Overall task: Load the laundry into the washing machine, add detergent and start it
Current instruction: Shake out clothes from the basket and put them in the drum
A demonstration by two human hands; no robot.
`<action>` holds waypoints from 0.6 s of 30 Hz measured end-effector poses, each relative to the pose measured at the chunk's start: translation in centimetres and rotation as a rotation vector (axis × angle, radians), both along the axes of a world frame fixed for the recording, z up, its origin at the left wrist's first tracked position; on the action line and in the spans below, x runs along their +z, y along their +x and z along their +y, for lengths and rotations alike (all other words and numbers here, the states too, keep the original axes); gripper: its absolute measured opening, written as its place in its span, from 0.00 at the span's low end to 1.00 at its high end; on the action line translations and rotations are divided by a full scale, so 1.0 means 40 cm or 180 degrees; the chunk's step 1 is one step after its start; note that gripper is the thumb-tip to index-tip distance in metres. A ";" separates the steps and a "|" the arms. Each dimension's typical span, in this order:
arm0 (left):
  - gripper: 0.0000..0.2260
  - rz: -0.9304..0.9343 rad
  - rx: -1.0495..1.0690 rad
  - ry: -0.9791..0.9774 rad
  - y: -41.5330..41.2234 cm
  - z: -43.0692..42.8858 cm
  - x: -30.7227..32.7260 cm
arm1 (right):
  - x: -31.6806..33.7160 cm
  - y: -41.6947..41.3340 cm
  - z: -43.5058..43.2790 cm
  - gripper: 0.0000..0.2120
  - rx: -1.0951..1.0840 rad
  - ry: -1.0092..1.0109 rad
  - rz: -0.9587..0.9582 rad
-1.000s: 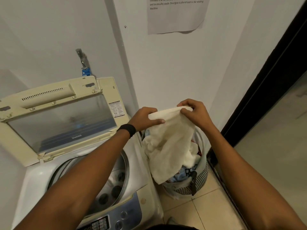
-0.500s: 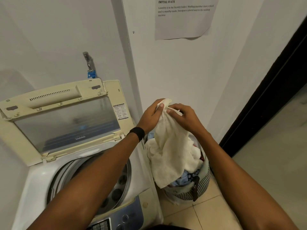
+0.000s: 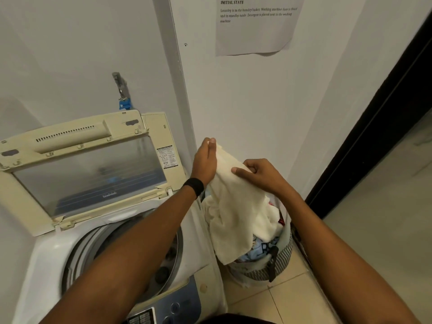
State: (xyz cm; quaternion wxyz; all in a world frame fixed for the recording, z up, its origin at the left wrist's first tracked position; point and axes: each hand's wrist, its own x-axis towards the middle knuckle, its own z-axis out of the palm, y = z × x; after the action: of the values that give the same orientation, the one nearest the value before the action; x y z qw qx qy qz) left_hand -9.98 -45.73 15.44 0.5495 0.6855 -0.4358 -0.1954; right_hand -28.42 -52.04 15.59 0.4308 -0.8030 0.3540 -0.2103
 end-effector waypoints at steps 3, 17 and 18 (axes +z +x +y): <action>0.15 -0.0022 0.0055 -0.0045 0.028 0.009 0.002 | 0.006 -0.043 -0.012 0.17 -0.0211 0.0149 -0.0308; 0.15 0.0218 -0.0820 0.0021 -0.062 0.016 -0.003 | 0.036 0.067 -0.005 0.09 -0.0160 -0.0422 -0.0781; 0.14 0.0214 -0.0750 -0.0016 -0.059 0.016 -0.006 | 0.037 0.066 -0.002 0.10 -0.0139 -0.0322 -0.0775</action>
State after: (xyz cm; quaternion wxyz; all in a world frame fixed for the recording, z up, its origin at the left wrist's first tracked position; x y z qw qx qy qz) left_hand -12.35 -45.09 15.18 0.5388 0.6213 -0.4951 -0.2803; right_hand -25.80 -52.11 17.05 0.4248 -0.7844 0.3054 -0.3331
